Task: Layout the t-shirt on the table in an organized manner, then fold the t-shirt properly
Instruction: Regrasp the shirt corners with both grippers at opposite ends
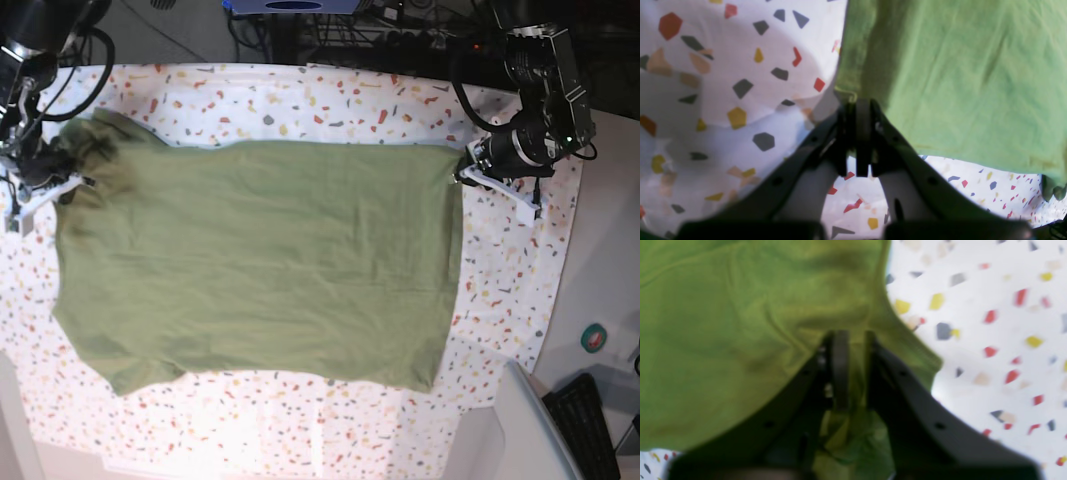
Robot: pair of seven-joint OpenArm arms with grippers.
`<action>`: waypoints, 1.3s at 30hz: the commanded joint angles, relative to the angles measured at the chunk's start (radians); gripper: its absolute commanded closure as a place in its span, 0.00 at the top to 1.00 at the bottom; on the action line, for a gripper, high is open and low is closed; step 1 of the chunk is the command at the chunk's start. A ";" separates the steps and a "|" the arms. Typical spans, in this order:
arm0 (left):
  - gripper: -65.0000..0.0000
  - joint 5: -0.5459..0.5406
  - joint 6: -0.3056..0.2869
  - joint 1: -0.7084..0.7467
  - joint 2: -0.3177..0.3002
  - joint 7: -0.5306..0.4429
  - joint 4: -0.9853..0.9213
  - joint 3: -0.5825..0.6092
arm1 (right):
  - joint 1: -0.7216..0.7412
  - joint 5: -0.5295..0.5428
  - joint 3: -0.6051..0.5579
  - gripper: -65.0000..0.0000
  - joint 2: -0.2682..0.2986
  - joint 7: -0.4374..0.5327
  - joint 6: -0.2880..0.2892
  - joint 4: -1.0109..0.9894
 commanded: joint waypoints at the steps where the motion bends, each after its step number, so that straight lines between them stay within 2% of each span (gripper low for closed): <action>1: 0.00 -0.014 -0.004 -0.008 -0.011 -0.014 0.017 -0.005 | 0.035 0.007 -0.003 0.00 0.017 0.016 -0.004 -0.022; 7: 0.00 0.018 -0.004 -0.034 -0.022 -0.016 -0.005 -0.003 | 0.222 0.007 -0.006 0.00 0.094 0.027 -0.006 -0.320; 10: 0.00 0.098 -0.004 -0.061 -0.016 -0.016 -0.037 -0.003 | 0.308 0.007 -0.028 0.00 0.123 0.129 -0.006 -0.452; 14: 0.00 0.121 -0.004 -0.083 -0.016 -0.050 -0.055 -0.002 | 0.366 0.007 -0.216 0.00 0.169 0.290 0.000 -0.551; 17: 0.00 0.123 -0.004 -0.084 -0.016 -0.051 -0.051 -0.002 | 0.374 0.010 -0.304 0.00 0.186 0.344 0.000 -0.551; 20: 0.00 0.123 -0.004 -0.077 -0.016 -0.053 -0.048 0.043 | 0.349 0.016 -0.299 0.00 0.200 0.301 0.002 -0.447; 23: 0.00 0.123 -0.004 -0.072 -0.016 -0.057 -0.051 0.075 | 0.190 0.018 -0.215 0.00 0.189 0.186 0.002 -0.143; 26: 0.00 0.123 -0.004 -0.072 -0.011 -0.057 -0.052 0.074 | 0.022 0.018 -0.072 0.00 0.085 0.103 0.002 0.154; 27: 0.00 0.123 -0.004 -0.072 -0.003 -0.057 -0.049 0.074 | -0.021 0.016 -0.026 0.08 0.054 0.079 0.002 0.223; 29: 0.00 0.123 -0.004 -0.077 -0.002 -0.057 -0.048 0.074 | -0.093 0.016 0.037 0.36 0.013 0.025 0.016 0.306; 30: 0.00 0.123 -0.004 -0.077 -0.002 -0.057 -0.048 0.074 | -0.120 0.018 0.061 0.47 -0.007 0.011 0.043 0.328; 31: 0.00 0.123 -0.004 -0.077 -0.005 -0.057 -0.048 0.074 | -0.151 0.018 0.086 0.54 -0.032 0.000 0.085 0.342; 32: 0.00 0.123 -0.004 -0.075 -0.005 -0.057 -0.048 0.074 | -0.179 0.018 0.110 0.55 -0.055 -0.006 0.128 0.348; 34: 0.00 0.123 -0.004 -0.075 -0.003 -0.057 -0.048 0.074 | -0.222 0.010 0.124 0.49 -0.084 -0.006 0.180 0.348; 38: 0.00 0.123 -0.004 -0.074 -0.007 -0.057 -0.054 0.064 | -0.255 0.010 0.123 0.18 -0.095 -0.006 0.181 0.320; 39: 0.00 0.123 -0.004 -0.074 -0.008 -0.057 -0.054 0.064 | -0.246 0.010 0.121 0.14 -0.095 -0.009 0.181 0.294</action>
